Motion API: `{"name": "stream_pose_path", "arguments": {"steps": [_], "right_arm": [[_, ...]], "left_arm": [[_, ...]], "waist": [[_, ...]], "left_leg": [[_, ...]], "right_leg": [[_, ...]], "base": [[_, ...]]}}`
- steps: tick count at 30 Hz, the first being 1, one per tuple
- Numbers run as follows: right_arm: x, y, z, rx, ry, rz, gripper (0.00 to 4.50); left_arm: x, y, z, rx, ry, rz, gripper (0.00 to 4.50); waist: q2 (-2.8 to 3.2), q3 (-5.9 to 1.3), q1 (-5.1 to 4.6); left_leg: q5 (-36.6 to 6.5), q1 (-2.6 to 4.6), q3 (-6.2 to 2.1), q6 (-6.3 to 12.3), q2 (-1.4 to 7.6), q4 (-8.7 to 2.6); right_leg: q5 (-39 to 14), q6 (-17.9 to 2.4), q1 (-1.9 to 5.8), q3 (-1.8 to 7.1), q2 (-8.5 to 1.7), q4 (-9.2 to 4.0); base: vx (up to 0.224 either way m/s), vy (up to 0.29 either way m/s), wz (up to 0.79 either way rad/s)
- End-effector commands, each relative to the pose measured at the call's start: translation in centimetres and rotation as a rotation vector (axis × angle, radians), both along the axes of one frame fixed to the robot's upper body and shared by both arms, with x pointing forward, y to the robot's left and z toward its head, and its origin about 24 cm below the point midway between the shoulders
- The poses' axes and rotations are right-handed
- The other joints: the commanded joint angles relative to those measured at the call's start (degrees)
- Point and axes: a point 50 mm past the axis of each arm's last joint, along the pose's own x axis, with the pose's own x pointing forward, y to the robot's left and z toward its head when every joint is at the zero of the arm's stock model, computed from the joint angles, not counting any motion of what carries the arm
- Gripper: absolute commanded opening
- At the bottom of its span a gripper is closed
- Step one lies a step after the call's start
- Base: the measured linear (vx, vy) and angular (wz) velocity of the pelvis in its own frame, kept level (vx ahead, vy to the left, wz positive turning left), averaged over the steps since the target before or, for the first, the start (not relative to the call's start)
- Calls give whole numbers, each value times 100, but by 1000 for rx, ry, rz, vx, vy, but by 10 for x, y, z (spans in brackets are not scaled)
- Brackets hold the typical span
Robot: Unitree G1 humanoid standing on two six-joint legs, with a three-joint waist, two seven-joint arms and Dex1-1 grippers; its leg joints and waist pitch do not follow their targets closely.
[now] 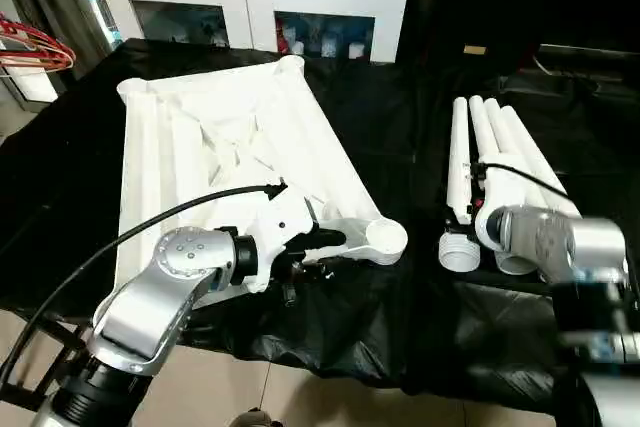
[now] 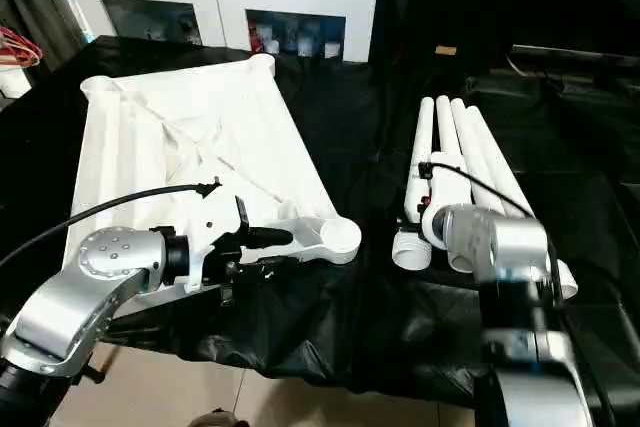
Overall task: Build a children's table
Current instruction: Pick table leg
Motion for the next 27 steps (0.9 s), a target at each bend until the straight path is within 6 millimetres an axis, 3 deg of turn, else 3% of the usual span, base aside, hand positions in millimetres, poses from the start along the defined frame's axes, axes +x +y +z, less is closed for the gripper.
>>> {"name": "stream_pose_path", "arguments": {"steps": [1, 5, 6, 8, 10, 13, 23, 27], "right_arm": [[1, -3, 2, 23, 24, -15, 372], [2, -4, 0, 36, 53, -22, 358], [2, -4, -1, 41, 62, -22, 333], [2, -4, -1, 46, 69, -22, 326], [2, -3, -3, 48, 86, -23, 309], [2, -4, -5, 55, 111, -31, 279], [3, -4, -8, 105, 117, -89, 205], [6, -2, -7, 138, 98, -110, 195]], "left_arm": [[-2, -2, 3, 10, 0, -27, 194], [-4, -4, 4, 18, 9, -47, 194], [-5, -4, 4, 23, 11, -52, 194], [-4, -4, 4, 29, 10, -56, 194], [-4, -5, 4, 38, 3, -59, 194], [-2, -6, 6, 44, -16, -58, 194], [3, -7, 6, 39, -39, -47, 194], [9, -5, 7, 39, -57, -18, 194]], "waist": [[-116, -376, -13], [-114, -374, -10], [-108, -376, -10], [-112, -380, -9], [-151, -378, -13], [-133, -381, -13], [-210, -378, -26], [-188, -374, -26]], "left_leg": [[179, 42, -23, 38, 207, -338], [190, 43, -21, 31, 209, -338], [187, 46, -22, 20, 209, -339], [177, 52, -20, 3, 210, -337], [192, 50, -11, 19, 206, -336], [189, 56, -15, -6, 214, -338], [116, 74, 7, -67, 223, -352], [29, 88, 6, -134, 228, -360]], "right_leg": [[907, -1203, 290, 192, -354, -327], [893, -1199, 284, 189, -353, -328], [895, -1200, 283, 185, -351, -327], [915, -1204, 283, 187, -351, -324], [950, -1207, 292, 189, -345, -328], [894, -1222, 284, 183, -354, -322], [898, -1199, 289, 186, -352, -329], [784, -1181, 271, 186, -356, -337]], "base": [[0, 0, 0], [0, 0, 0], [0, 0, 0], [0, 0, 0], [0, 0, 0], [0, 0, 0], [0, 0, 0], [0, 0, 0]]}}
